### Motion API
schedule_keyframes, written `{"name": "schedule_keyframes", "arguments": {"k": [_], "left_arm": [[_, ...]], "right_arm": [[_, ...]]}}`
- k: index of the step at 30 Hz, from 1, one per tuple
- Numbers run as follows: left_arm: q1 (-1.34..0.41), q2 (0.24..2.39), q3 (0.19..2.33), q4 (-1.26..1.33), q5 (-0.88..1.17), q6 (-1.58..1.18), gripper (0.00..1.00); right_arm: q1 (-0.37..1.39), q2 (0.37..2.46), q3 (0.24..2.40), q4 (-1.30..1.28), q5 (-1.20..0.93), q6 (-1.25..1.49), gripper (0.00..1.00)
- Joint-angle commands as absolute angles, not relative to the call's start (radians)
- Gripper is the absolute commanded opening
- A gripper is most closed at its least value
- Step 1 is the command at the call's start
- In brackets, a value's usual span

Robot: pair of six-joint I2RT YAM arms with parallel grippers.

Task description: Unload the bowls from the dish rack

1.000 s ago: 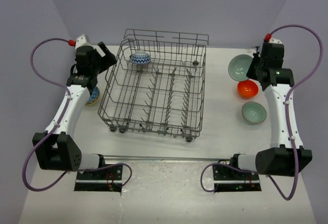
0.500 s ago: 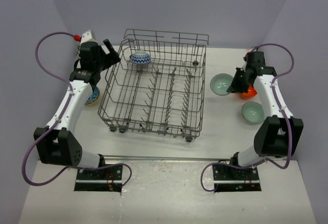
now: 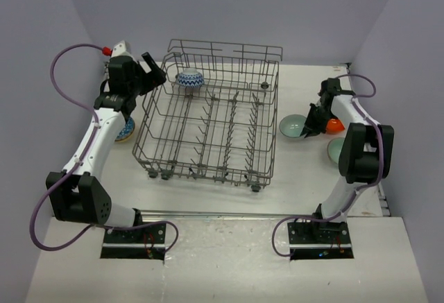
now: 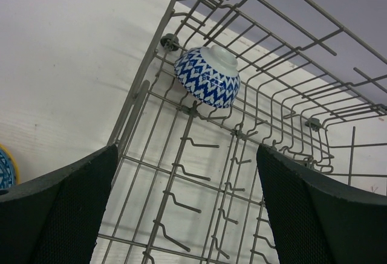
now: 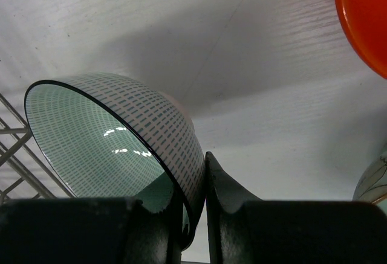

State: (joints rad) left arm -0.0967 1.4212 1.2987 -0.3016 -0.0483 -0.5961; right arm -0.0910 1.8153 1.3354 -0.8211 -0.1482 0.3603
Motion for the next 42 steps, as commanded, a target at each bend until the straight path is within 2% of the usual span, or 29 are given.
{"name": "schedule_keyframes", "arguments": {"k": [1,14,17,20,22,24,29,30,36,37,39,40,41,42], "left_arm": [[-0.095,1.431,1.347,-0.281,-0.005,-0.621,0.96],[-0.095,1.430,1.350,-0.318,-0.005,-0.588,0.95],[-0.095,1.428,1.351,-0.318,-0.005,-0.586,0.95],[-0.095,1.422,1.347,-0.322,-0.005,-0.584,0.95],[-0.095,1.413,1.345,-0.324,-0.012,-0.580,0.96],[-0.095,1.408,1.348,-0.330,-0.021,-0.560,0.96],[-0.091,1.405,1.387,-0.368,-0.092,-0.502,0.96],[-0.089,1.402,1.390,-0.374,-0.101,-0.482,0.96],[-0.068,1.385,1.388,-0.426,-0.196,-0.453,0.97],[-0.058,1.381,1.381,-0.433,-0.201,-0.453,0.97],[-0.055,1.376,1.362,-0.448,-0.212,-0.445,0.97],[-0.054,1.374,1.359,-0.459,-0.234,-0.440,0.97],[-0.051,1.373,1.353,-0.477,-0.248,-0.430,0.97],[-0.049,1.374,1.351,-0.477,-0.264,-0.426,0.97]], "right_arm": [[-0.094,1.818,1.362,-0.767,-0.129,0.382,0.00],[-0.098,1.828,1.270,-0.747,-0.014,0.396,0.02],[-0.098,1.822,1.261,-0.749,-0.009,0.400,0.13],[-0.098,1.799,1.252,-0.741,-0.018,0.402,0.19],[-0.098,1.775,1.246,-0.738,-0.018,0.406,0.32],[-0.098,1.760,1.244,-0.738,-0.020,0.407,0.38],[-0.098,1.718,1.250,-0.752,-0.020,0.405,0.46],[-0.098,1.710,1.252,-0.755,-0.018,0.403,0.51],[-0.097,1.615,1.278,-0.796,-0.003,0.399,0.56],[-0.095,1.599,1.299,-0.807,-0.002,0.394,0.60],[-0.091,1.548,1.356,-0.845,0.018,0.384,0.63],[-0.089,1.533,1.382,-0.860,0.034,0.377,0.66],[-0.081,1.510,1.438,-0.886,0.050,0.361,0.74],[-0.075,1.502,1.468,-0.899,0.054,0.353,0.75]]}}
